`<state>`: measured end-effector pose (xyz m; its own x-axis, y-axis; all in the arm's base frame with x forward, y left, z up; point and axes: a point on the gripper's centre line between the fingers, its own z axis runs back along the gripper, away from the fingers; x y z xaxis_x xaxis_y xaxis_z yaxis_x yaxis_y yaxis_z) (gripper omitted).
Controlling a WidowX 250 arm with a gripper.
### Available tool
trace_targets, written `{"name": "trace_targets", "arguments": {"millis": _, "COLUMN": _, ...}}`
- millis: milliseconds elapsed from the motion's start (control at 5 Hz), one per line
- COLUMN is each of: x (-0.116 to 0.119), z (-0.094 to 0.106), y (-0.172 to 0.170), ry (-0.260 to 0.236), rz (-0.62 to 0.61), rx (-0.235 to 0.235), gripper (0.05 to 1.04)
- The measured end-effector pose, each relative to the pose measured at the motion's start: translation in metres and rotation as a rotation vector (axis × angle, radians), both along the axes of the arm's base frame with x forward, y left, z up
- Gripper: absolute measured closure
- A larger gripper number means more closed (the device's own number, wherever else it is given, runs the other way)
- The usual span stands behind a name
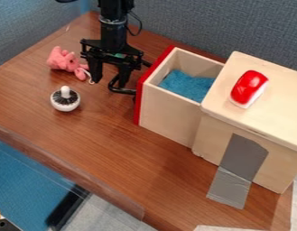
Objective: Close the drawer
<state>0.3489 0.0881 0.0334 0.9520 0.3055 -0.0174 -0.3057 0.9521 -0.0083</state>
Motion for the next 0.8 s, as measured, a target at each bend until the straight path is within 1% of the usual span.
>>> {"name": "trace_targets", "arguments": {"millis": 200, "x": 0.003, "z": -0.001, "y": -0.002, "ry": -0.013, "rz": 0.001, "rx": -0.001, "gripper": 0.697}}
{"name": "trace_targets", "arguments": {"millis": 400, "x": 0.004, "z": -0.002, "y": -0.01, "ry": -0.024, "rz": -0.023, "rx": -0.017, "gripper": 0.896}}
{"name": "trace_targets", "arguments": {"millis": 600, "x": 0.005, "z": -0.001, "y": -0.026, "ry": -0.038, "rz": -0.09, "rx": -0.05, "gripper": 0.944}}
{"name": "trace_targets", "arguments": {"millis": 800, "x": 0.007, "z": -0.001, "y": -0.049, "ry": -0.052, "rz": -0.155, "rx": -0.084, "gripper": 0.956}}
